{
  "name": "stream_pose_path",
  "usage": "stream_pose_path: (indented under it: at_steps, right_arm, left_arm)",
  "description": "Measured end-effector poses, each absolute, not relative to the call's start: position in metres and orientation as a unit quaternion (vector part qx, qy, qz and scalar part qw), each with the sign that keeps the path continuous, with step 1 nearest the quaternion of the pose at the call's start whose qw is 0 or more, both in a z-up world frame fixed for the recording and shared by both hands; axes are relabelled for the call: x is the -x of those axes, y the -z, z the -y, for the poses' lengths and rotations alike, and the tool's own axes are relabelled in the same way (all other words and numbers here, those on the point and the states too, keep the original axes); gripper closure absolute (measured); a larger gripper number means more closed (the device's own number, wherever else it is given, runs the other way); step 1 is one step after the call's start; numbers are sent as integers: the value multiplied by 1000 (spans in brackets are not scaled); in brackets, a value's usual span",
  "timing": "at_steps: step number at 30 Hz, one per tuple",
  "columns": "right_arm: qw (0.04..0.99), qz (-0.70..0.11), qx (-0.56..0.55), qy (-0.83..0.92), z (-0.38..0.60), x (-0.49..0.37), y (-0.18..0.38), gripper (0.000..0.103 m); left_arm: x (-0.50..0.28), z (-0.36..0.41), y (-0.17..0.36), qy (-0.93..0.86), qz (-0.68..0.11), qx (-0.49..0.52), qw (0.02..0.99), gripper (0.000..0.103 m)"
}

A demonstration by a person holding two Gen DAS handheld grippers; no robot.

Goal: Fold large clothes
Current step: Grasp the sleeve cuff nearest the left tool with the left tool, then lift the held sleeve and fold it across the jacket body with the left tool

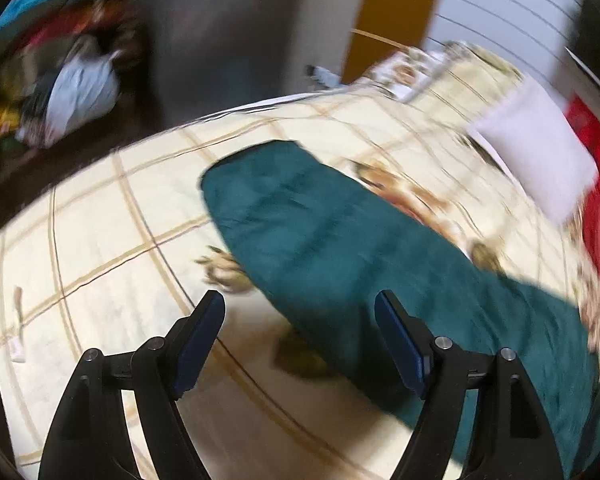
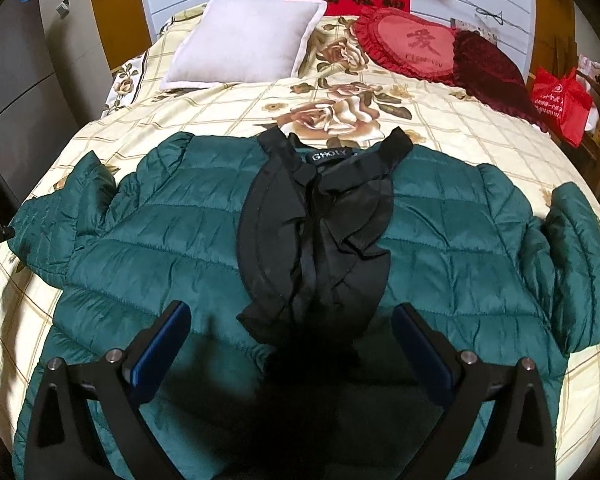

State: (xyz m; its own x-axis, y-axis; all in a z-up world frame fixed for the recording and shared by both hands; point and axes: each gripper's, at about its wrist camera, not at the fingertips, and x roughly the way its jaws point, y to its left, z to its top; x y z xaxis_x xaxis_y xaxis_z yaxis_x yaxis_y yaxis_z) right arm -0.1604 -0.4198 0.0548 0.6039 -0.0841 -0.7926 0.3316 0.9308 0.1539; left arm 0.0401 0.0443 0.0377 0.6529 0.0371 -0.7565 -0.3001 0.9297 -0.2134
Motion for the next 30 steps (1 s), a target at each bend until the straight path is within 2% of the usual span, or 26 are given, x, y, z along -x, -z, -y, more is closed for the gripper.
stream_pose_path:
  at_steps: [3,13,14,16,17,18,19,22,30]
  right_arm:
    - [883,-433,-144,114,418,159,-54,1]
    - [883,-440,-133,96,405,154,-55,1]
    - [882,-441,-132,96,405,152,-54,1]
    - [880,-445,-132,96,405,152,-52,1]
    - [879,-447,-133,96,405,151,-52,1]
    - [879,-448,-135,96,405,152,-51,1]
    - [879,-448,-136,96,405,153,-51,1]
    - [879,-446,-138,97,405,155,-53,1]
    - [881,-440,-143,96,404,174,-64,1]
  left_arm:
    - [-59,-68,-27,-126,-414,195,880,36]
    - [-98,-79,-10,-143,-426,179,875,37]
    - [-98,-78,-11,-139,-422,179,878,39]
    - [-99,-80,-10,-112,-412,198,882,70]
    - [-98,-81,-10,-104,-412,211,880,72]
    - [-96,-84,-10,-92,-409,230,878,81]
    - [-94,-85,-12,-81,-408,243,876,86]
    - [-80,-84,-23,-44,-399,268,876,88]
    - [-24,-33,-83,37,-357,229,905,88]
